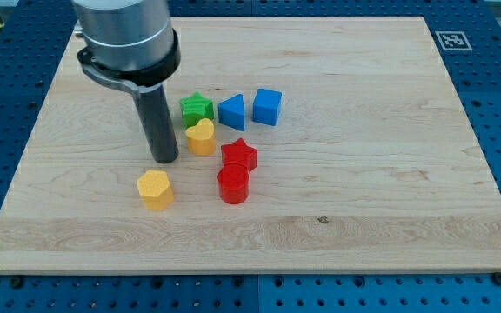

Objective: Push the yellow heart into the red star

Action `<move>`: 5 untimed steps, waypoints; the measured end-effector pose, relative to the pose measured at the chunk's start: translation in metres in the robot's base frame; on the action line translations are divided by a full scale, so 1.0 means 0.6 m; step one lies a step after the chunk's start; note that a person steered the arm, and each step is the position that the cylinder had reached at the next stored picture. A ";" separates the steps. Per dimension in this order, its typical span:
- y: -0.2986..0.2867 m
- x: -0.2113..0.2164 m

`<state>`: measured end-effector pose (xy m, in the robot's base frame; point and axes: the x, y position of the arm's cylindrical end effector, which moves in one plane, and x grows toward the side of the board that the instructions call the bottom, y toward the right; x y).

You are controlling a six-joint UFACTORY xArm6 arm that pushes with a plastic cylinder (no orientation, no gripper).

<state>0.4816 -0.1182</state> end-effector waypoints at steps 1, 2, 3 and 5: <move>-0.013 -0.024; -0.019 -0.045; -0.003 -0.045; 0.060 -0.047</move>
<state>0.4533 -0.0824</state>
